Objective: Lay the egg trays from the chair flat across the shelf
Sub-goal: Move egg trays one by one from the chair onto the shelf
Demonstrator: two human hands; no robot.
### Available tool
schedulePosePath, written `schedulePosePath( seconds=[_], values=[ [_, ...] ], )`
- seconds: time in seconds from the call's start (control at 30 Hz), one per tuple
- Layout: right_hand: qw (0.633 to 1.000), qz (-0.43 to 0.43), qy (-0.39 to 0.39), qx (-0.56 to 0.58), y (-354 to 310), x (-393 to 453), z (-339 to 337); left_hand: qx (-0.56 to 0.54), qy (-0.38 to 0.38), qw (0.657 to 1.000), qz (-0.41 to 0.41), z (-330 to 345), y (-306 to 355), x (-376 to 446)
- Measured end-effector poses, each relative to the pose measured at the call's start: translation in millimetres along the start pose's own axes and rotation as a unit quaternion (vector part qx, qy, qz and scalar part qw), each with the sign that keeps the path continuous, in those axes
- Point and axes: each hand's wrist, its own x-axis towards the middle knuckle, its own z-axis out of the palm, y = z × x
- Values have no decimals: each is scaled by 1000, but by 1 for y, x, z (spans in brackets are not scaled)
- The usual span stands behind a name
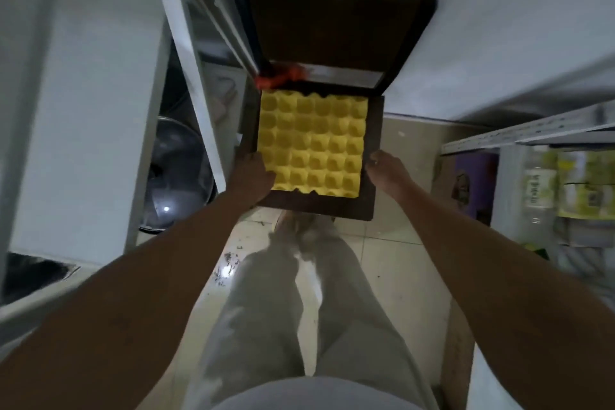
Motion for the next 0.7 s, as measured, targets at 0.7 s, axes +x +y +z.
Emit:
schedulePosePath(
  seconds=[0.7],
  values=[
    [880,152,146,426,39,5,27,-137,75,988,4,-13,38,81]
  ],
)
